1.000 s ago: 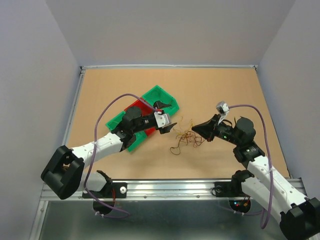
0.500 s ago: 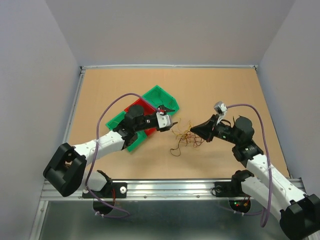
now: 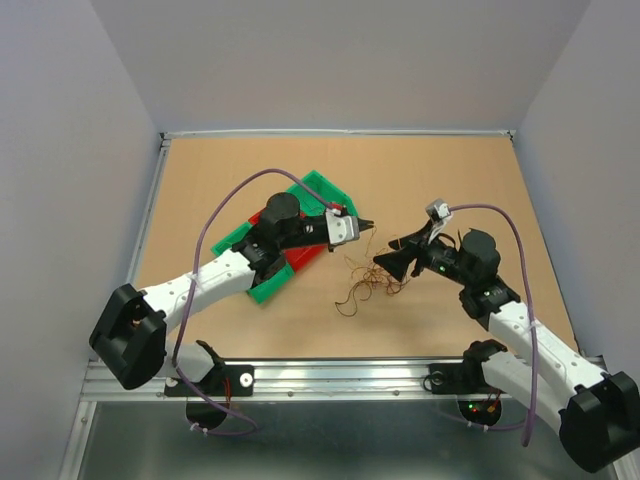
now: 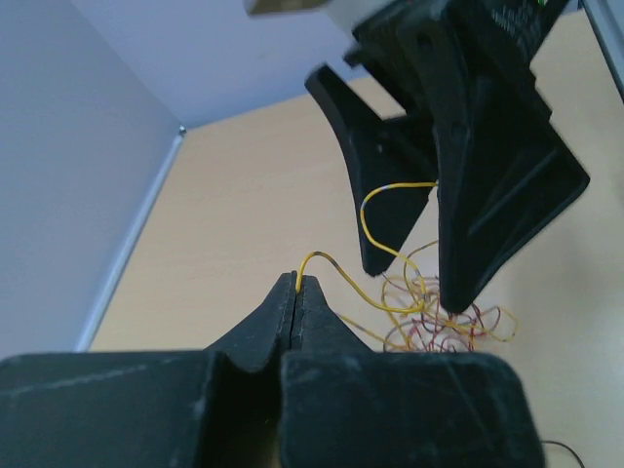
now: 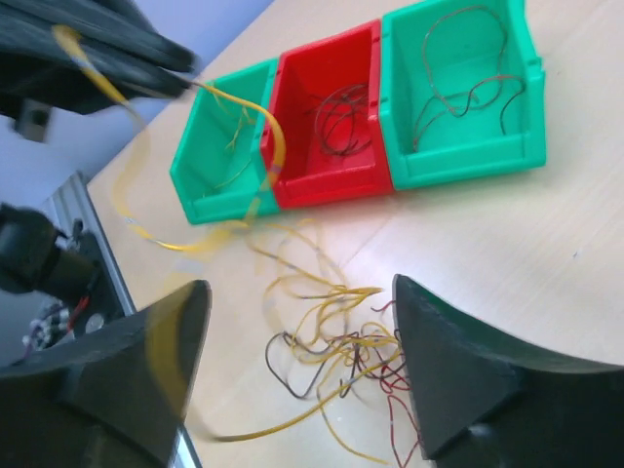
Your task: Untangle the cables
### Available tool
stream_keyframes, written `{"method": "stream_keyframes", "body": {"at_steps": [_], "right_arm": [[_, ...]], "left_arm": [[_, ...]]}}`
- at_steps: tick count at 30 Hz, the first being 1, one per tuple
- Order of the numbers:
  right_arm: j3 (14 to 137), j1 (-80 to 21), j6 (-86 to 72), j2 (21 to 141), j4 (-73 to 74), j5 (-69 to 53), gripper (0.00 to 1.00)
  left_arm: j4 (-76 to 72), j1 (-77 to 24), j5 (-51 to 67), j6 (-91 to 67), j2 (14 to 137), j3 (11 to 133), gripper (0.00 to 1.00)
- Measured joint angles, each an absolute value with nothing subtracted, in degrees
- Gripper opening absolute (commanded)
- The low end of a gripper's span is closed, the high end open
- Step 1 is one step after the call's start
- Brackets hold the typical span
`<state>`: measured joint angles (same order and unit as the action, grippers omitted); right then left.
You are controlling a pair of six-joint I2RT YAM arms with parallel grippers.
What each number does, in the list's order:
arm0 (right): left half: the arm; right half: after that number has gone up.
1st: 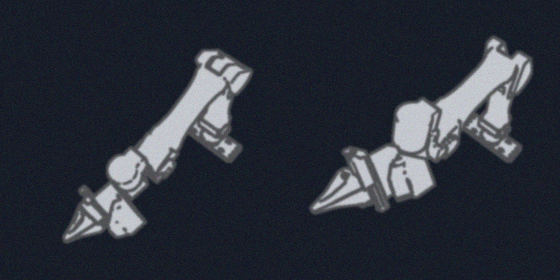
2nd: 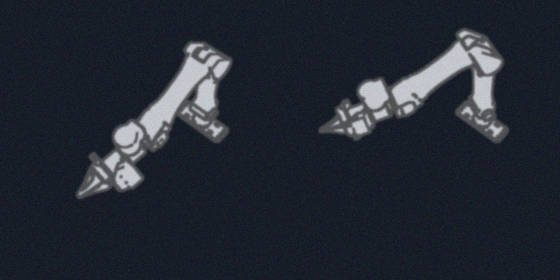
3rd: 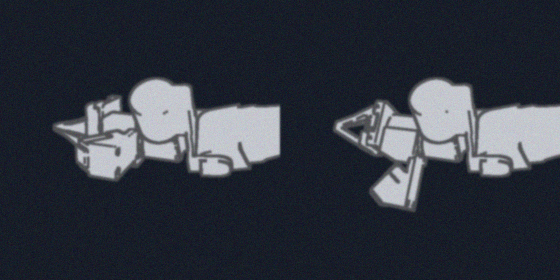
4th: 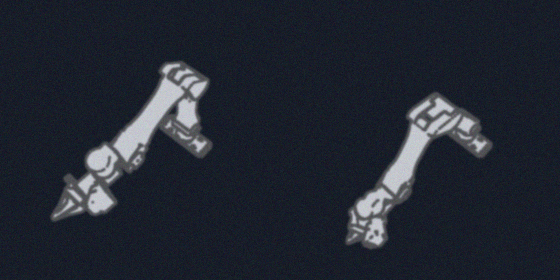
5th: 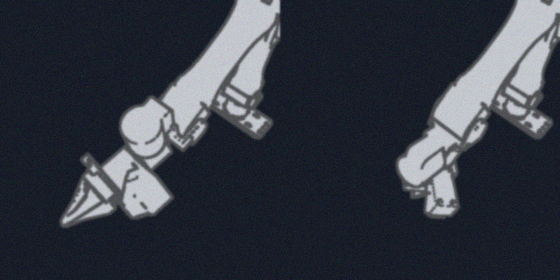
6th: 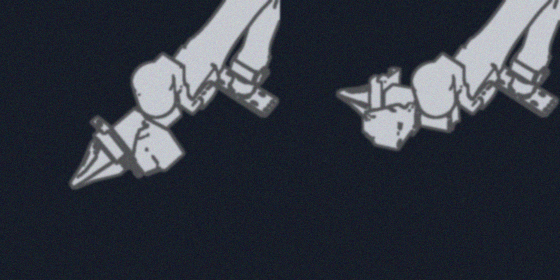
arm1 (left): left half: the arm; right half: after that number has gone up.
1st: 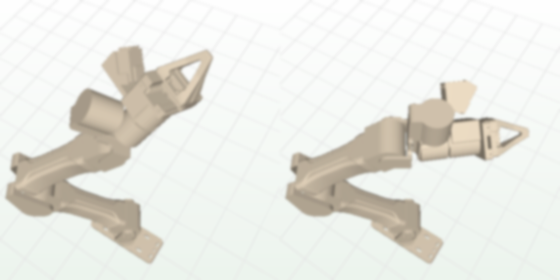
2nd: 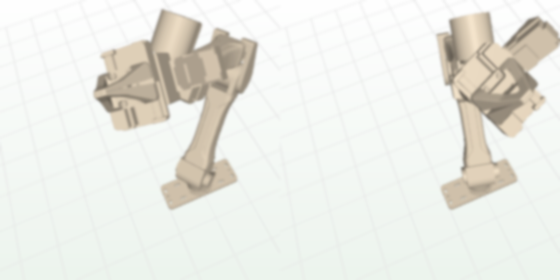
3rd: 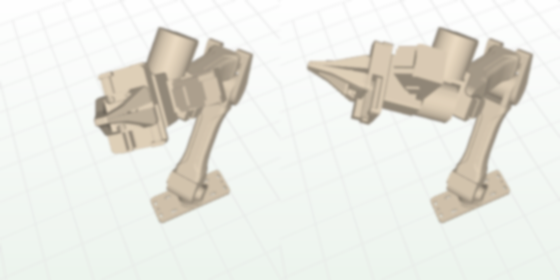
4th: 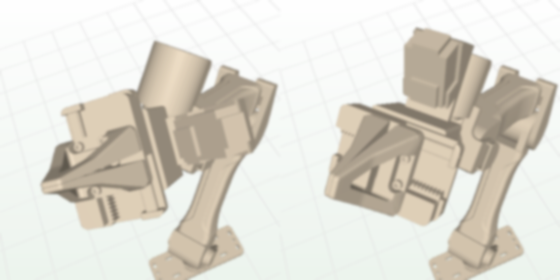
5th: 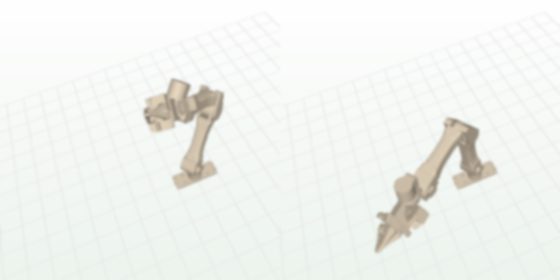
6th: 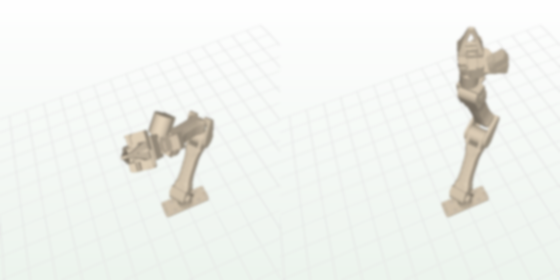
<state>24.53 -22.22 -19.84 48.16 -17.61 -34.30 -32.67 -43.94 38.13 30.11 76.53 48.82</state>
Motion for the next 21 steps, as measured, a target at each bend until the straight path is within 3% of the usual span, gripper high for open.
{"method": "stream_keyframes", "body": {"at_steps": [1,7,8,9,14,16,19,21], "right_arm": [[24.51,-22.22,-20.23,48.51,-18.31,-33.47,1.00],[23.64,-22.22,-19.88,53.36,-27.68,-33.47,1.00],[23.64,-22.22,-19.92,55.37,-29.63,-33.87,0.95],[23.64,-22.22,-19.88,57.65,-31.57,-34.37,0.82],[23.68,-22.22,-20.53,67.44,-36.58,-35.97,0.61],[23.68,-22.22,-20.99,69.69,-36.91,-35.81,0.41],[23.70,-22.26,-21.08,69.56,-36.58,-34.50,0.26],[23.79,-22.26,-20.88,68.71,-35.31,-32.67,0.24]], "left_arm": [[-31.79,-44.10,38.20,29.63,76.27,50.50,0.00],[-25.19,-44.23,40.80,25.85,75.05,62.13,0.00],[-24.21,-44.29,41.43,24.53,75.05,64.38,0.00],[-23.29,-44.38,41.82,23.55,75.05,66.24,0.00],[-18.52,-44.93,41.21,19.68,75.07,76.90,0.00],[-17.26,-45.04,38.28,18.92,75.07,80.44,0.00],[-15.42,-45.04,32.45,18.41,75.05,85.76,0.00],[-14.63,-45.04,25.74,18.00,74.76,88.82,0.00]]}}
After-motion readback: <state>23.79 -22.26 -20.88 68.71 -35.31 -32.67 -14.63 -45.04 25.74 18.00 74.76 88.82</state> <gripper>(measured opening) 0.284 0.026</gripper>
